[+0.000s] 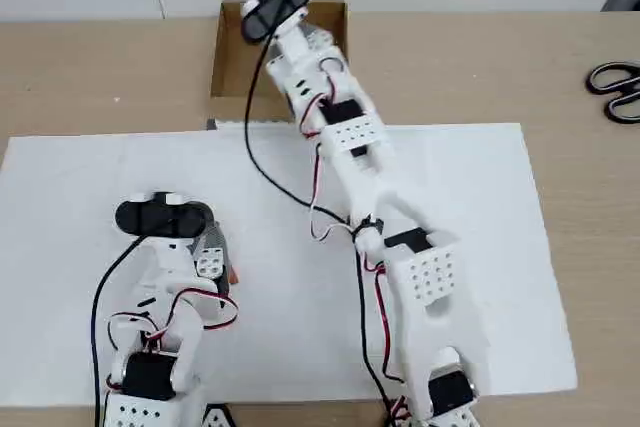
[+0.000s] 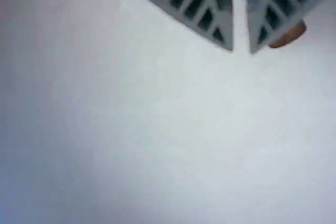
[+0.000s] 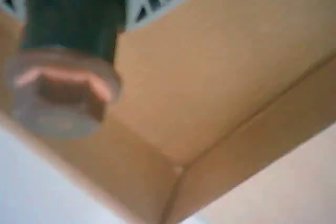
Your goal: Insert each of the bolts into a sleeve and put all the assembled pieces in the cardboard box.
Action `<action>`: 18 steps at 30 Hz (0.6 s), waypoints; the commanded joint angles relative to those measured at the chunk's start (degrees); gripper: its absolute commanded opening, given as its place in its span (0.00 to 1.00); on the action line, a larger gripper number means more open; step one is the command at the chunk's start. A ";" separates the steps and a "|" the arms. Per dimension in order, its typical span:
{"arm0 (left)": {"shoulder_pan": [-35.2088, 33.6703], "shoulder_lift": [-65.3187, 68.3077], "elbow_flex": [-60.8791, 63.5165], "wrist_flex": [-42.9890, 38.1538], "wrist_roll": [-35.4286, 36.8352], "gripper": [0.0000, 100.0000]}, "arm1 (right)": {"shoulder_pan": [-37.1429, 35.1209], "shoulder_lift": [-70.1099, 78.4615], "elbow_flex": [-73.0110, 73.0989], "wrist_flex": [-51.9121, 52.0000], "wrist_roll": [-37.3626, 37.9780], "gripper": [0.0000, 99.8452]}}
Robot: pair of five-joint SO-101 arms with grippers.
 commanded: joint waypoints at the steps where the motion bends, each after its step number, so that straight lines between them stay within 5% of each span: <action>1: -0.18 -0.35 -0.31 0.53 -0.35 0.01 | -0.40 -0.57 -4.75 0.92 0.53 0.08; 13: -0.18 -0.35 -0.31 0.62 -0.26 0.01 | -0.57 -3.21 -4.92 9.36 0.35 0.14; 18: -0.26 -0.44 -0.31 0.62 -0.18 0.01 | -1.36 -11.82 -4.92 24.13 -5.27 0.00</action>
